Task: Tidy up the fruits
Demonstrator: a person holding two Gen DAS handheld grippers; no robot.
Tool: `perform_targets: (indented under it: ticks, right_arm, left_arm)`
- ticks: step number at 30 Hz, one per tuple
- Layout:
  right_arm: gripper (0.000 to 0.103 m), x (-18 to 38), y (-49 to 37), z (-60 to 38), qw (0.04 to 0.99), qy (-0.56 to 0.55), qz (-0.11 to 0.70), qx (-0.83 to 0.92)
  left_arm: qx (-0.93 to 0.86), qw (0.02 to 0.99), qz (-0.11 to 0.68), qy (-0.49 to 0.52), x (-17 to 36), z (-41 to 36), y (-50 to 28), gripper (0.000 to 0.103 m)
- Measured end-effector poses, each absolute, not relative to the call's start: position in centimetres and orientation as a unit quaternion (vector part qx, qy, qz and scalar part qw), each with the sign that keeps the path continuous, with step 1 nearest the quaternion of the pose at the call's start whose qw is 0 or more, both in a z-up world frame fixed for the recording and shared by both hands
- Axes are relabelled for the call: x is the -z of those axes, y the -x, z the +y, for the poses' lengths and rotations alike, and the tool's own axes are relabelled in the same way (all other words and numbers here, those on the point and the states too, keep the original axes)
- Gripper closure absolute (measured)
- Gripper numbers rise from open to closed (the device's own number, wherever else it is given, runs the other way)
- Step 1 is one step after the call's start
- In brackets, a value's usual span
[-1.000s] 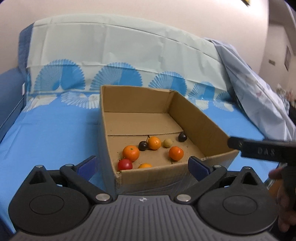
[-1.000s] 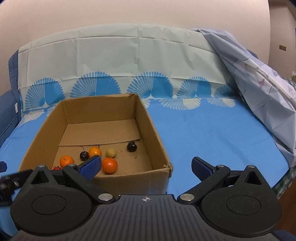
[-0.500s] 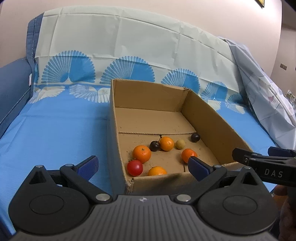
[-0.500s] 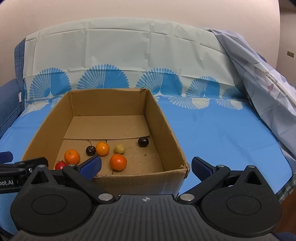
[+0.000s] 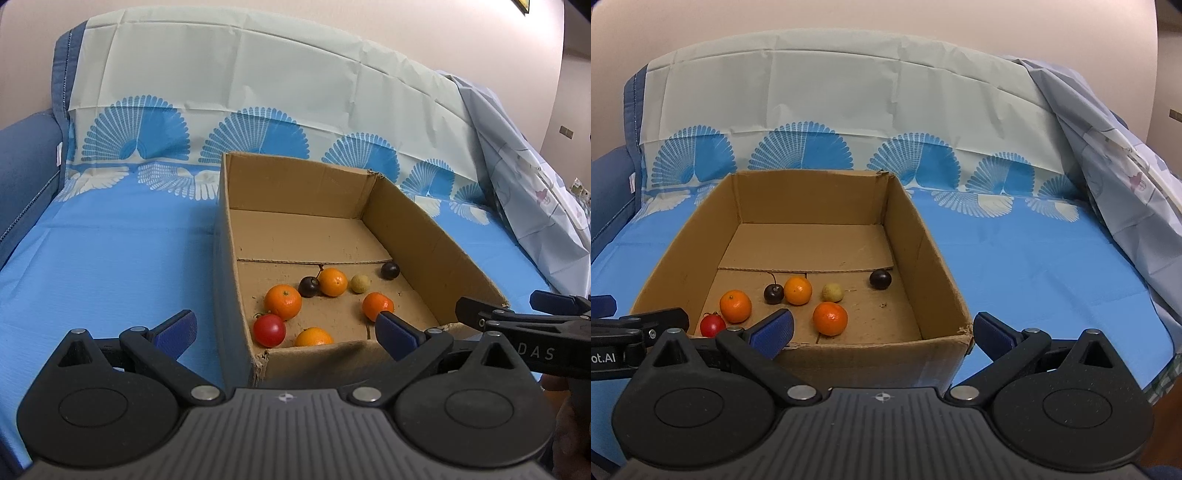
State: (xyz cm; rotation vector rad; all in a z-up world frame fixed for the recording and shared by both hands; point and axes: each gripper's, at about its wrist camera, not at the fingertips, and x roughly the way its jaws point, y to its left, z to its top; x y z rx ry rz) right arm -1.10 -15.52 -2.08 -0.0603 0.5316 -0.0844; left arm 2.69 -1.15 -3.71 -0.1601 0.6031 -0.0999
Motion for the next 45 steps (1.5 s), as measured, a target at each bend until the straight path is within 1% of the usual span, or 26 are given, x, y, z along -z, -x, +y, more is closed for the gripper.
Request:
perform_targets:
  ticks: [45]
  right_arm:
    - [0.001, 2.23, 0.88, -15.22, 0.964, 0.037, 0.261, 0.036]
  left_arm:
    - [0.053, 0.952, 0.295, 0.070, 3.95, -1.88, -3.08, 0.000]
